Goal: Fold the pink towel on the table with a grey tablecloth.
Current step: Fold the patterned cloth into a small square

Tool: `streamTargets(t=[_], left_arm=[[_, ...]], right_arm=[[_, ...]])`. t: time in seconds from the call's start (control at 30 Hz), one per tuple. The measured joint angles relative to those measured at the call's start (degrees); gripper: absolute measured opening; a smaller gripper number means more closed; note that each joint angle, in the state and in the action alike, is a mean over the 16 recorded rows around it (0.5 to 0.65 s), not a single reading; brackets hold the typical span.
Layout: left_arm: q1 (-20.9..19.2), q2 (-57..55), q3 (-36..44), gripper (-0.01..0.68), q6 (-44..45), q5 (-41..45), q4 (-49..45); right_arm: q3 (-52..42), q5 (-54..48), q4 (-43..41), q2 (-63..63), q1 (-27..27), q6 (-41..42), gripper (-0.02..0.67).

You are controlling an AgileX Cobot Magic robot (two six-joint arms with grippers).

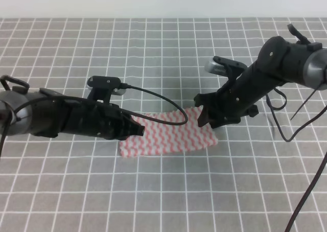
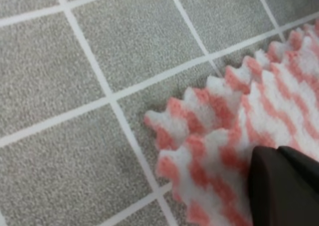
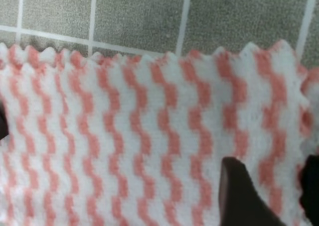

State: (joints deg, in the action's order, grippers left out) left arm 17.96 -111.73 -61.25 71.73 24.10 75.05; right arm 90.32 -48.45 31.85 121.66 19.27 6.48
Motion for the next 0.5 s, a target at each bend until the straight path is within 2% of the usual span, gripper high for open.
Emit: streamTargets(t=[0.5], left_arm=[[0.00,-0.05,-0.03,-0.001,0.00,0.41,0.08]], right_arm=[[0.00,-1.14,0.30,0.05,-0.01,0.03,0.241]])
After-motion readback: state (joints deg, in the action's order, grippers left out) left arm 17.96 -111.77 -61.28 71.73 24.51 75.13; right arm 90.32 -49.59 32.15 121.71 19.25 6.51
